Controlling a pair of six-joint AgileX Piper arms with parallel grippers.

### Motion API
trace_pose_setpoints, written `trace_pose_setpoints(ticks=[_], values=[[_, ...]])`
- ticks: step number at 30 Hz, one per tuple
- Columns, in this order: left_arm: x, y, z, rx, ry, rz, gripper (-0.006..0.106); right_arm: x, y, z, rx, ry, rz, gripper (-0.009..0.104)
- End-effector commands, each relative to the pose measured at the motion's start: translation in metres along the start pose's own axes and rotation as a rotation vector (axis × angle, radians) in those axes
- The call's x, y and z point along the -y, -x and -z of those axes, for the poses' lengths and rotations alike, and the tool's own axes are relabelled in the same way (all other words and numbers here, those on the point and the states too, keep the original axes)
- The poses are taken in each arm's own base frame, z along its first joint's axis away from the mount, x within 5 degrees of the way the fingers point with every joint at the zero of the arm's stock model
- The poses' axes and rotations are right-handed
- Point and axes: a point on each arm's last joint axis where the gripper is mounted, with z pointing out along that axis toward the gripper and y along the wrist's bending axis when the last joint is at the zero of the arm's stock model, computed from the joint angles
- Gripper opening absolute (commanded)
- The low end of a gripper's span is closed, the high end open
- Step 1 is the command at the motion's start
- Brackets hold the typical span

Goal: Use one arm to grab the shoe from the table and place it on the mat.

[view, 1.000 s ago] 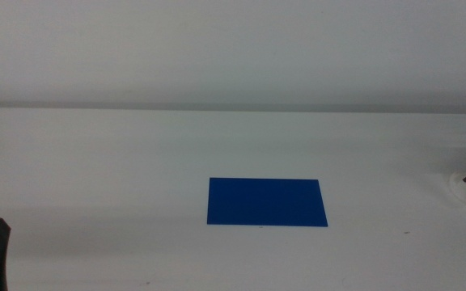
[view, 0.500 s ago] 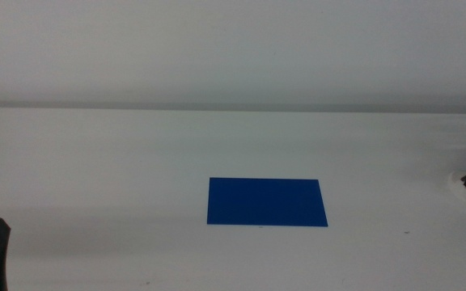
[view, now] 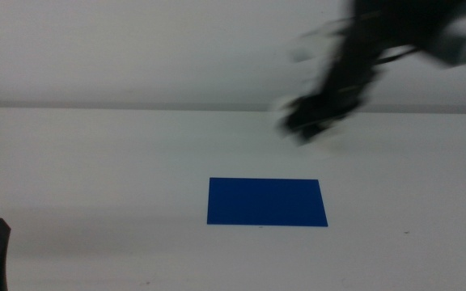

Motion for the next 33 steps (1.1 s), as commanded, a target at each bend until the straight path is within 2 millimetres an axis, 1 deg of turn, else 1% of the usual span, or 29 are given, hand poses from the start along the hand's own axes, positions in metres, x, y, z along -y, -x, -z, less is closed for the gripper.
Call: trace_pose_setpoints(ticks=[1, 3, 5, 6, 12, 17, 23, 25, 28, 33], values=[[-0.001, -0.011, 0.001, 0.009, -0.006, 0.008, 0.094, -0.046, 0.006, -0.010, -0.109, 0.045, 0.064, -0.002], [-0.001, -0.011, 0.001, 0.009, -0.006, 0.008, 0.094, -0.073, 0.012, -0.023, -0.126, 0.088, 0.102, -0.002], [-0.001, -0.011, 0.001, 0.009, -0.006, 0.008, 0.094, -0.085, 0.012, -0.033, -0.150, 0.123, 0.100, -0.002], [-0.001, -0.011, 0.001, 0.009, -0.006, 0.008, 0.094, -0.088, 0.012, -0.038, -0.161, 0.129, 0.076, -0.002], [-0.001, -0.011, 0.001, 0.009, -0.006, 0.008, 0.094, -0.082, 0.012, -0.041, -0.173, 0.058, -0.034, -0.002], [-0.001, -0.011, 0.001, 0.009, -0.006, 0.008, 0.094, -0.084, 0.011, -0.047, -0.189, 0.058, -0.098, -0.002], [-0.001, -0.011, 0.001, 0.009, -0.006, 0.008, 0.094, -0.075, 0.011, -0.051, -0.196, 0.047, -0.169, -0.002], [-0.001, -0.011, 0.001, 0.009, -0.006, 0.008, 0.094, -0.069, 0.011, -0.055, -0.206, 0.048, -0.198, -0.002], [-0.001, -0.011, 0.001, 0.009, -0.006, 0.008, 0.094, -0.062, 0.009, -0.067, -0.233, 0.044, -0.227, -0.002], [-0.001, -0.011, 0.001, 0.009, -0.006, 0.008, 0.094, -0.061, 0.008, -0.075, -0.251, 0.038, -0.226, -0.002]])
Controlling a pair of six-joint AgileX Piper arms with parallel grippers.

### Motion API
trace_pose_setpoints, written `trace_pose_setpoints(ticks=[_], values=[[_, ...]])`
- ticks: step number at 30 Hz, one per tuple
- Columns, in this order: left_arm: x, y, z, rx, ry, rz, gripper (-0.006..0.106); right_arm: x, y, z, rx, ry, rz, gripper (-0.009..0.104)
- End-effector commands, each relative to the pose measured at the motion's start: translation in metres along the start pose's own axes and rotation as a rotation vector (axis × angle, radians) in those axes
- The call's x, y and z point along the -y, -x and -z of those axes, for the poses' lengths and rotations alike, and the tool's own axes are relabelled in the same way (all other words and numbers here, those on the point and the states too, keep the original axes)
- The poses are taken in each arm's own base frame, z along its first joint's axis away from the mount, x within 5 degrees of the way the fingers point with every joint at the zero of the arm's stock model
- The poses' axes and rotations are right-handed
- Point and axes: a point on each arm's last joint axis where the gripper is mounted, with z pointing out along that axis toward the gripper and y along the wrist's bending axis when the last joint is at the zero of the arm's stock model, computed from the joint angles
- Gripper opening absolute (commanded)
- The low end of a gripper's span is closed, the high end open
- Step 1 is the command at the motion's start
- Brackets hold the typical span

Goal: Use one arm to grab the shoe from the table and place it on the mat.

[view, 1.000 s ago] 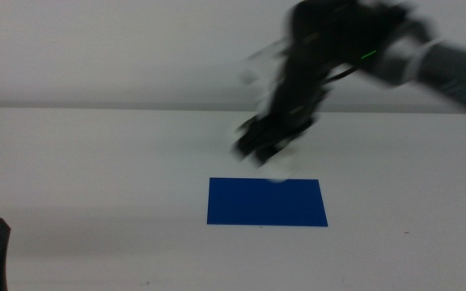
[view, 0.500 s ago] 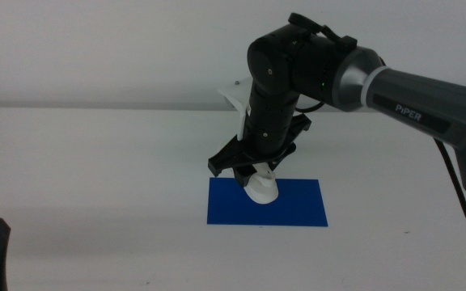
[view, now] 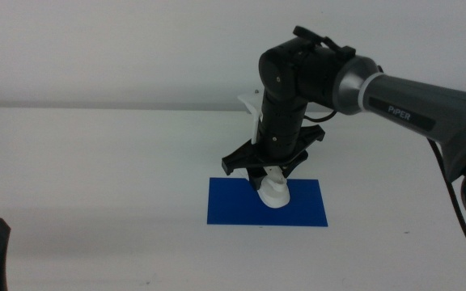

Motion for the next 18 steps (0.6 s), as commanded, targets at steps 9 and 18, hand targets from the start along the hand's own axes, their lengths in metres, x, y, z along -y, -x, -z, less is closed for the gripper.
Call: trace_pose_setpoints(ticks=[9, 18], values=[[-0.0005, -0.0111, 0.0013, 0.009, -0.006, 0.008, 0.094, 0.0026, -0.0082, -0.0013, -0.106, 0.004, 0.514, -0.002], [-0.0005, -0.0111, 0.0013, 0.009, -0.006, 0.008, 0.094, 0.0048, -0.0079, -0.0015, -0.093, 0.063, 1.077, -0.001]])
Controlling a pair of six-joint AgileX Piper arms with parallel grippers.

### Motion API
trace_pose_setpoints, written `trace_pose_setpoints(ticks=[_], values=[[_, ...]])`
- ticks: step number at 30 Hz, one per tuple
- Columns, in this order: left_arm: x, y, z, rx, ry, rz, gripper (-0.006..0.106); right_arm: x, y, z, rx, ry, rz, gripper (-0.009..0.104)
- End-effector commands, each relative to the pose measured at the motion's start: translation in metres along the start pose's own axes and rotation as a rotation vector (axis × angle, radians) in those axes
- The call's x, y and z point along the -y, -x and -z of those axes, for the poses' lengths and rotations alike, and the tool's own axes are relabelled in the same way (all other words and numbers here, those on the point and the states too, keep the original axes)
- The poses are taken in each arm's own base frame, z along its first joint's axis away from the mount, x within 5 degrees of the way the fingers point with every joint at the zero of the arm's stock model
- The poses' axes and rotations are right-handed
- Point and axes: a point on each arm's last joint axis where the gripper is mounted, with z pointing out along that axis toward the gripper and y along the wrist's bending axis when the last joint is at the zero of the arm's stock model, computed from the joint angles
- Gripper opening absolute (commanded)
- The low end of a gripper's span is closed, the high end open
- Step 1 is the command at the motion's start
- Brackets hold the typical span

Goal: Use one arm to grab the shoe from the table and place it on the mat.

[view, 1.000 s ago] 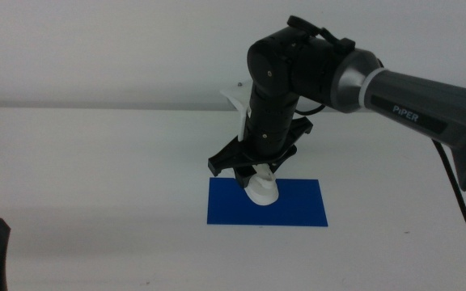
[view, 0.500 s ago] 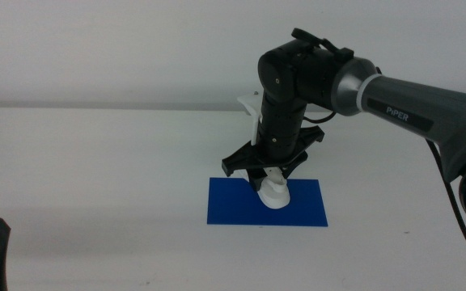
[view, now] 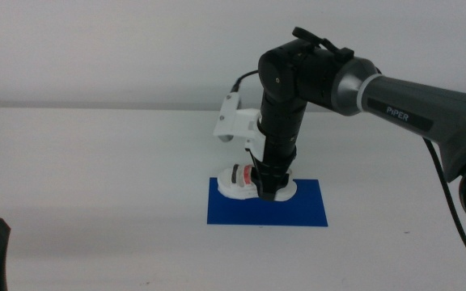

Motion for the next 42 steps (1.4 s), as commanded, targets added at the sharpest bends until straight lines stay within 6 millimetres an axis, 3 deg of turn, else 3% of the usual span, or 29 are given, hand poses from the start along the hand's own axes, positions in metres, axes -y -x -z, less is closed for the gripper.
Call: trace_pose_setpoints(ticks=[1, 27, 28, 29, 36, 40, 42], values=[[-0.001, -0.011, 0.001, 0.009, -0.006, 0.008, 0.094, -0.002, -0.010, 0.000, -0.062, 0.074, 0.117, -0.001], [-0.001, -0.011, 0.001, 0.009, -0.006, 0.008, 0.094, 0.001, -0.009, -0.028, -0.062, 0.110, 0.080, -0.001], [-0.001, -0.011, 0.001, 0.009, -0.006, 0.008, 0.094, 0.001, -0.009, -0.028, -0.062, 0.110, 0.080, 0.001], [-0.001, -0.011, 0.001, 0.009, -0.006, 0.008, 0.094, 0.001, -0.009, -0.028, -0.062, 0.110, 0.065, 0.020], [-0.001, -0.011, 0.001, 0.009, -0.006, 0.008, 0.094, 0.002, -0.008, -0.028, -0.055, 0.100, 0.050, 0.072], [-0.001, -0.011, 0.001, 0.009, -0.006, 0.008, 0.094, 0.004, -0.008, -0.016, -0.035, 0.065, 0.008, 0.082], [-0.001, -0.011, 0.001, 0.009, -0.006, 0.008, 0.094, 0.003, -0.008, 0.012, 0.006, 0.019, -0.012, 0.082]])
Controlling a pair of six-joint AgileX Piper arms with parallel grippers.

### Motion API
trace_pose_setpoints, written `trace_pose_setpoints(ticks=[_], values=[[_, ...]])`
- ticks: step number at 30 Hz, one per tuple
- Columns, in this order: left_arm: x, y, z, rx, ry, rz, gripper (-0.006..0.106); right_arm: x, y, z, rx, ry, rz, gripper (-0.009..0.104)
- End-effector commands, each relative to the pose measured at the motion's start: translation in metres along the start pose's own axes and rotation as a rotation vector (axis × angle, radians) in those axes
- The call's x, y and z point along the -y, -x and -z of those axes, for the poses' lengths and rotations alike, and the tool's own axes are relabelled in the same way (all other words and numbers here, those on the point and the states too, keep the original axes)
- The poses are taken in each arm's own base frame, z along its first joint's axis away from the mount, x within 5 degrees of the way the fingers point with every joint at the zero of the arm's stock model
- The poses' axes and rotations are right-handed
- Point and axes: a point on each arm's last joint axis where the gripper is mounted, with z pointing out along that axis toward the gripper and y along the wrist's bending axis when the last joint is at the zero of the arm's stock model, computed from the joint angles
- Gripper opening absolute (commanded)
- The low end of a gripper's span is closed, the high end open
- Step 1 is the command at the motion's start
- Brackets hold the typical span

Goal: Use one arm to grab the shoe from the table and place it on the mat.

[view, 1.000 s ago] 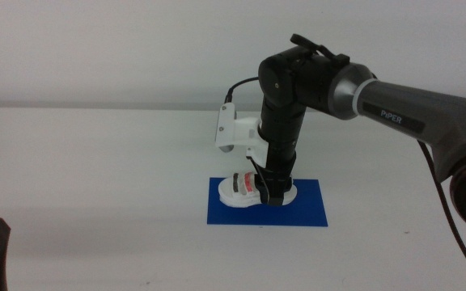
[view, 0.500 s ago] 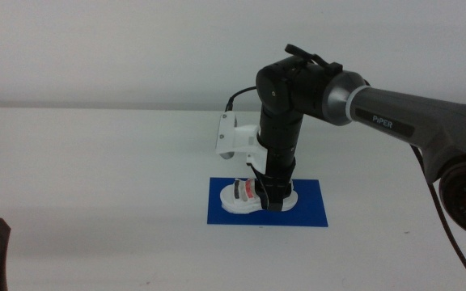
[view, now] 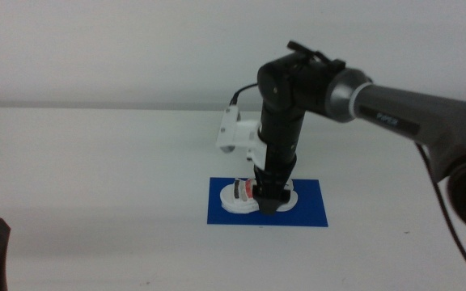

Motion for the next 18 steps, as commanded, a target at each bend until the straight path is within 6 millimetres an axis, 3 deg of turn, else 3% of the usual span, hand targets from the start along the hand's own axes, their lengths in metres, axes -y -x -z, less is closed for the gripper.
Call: trace_pose_setpoints(ticks=[1, 5, 8, 10, 14, 18], values=[[-0.001, -0.011, 0.001, 0.009, -0.006, 0.008, 0.094, -0.003, -0.007, 0.045, 0.044, -0.048, -0.040, 0.082], [-0.001, -0.011, 0.001, 0.009, -0.006, 0.008, 0.094, -0.024, -0.027, 0.143, 0.210, -0.180, -0.235, 0.082], [-0.001, -0.011, 0.001, 0.009, -0.006, 0.008, 0.094, -0.053, -0.065, 0.204, 0.347, -0.288, -0.359, 0.082], [-0.001, -0.011, 0.001, 0.009, -0.006, 0.008, 0.094, -0.076, -0.097, 0.232, 0.458, -0.382, -0.427, 0.082], [-0.001, -0.011, 0.001, 0.009, -0.006, 0.008, 0.094, -0.132, -0.180, 0.255, 0.723, -0.602, -0.697, 0.082], [-0.001, -0.011, 0.001, 0.009, -0.006, 0.008, 0.094, -0.185, -0.243, 0.219, 0.914, -0.757, -0.940, 0.082]])
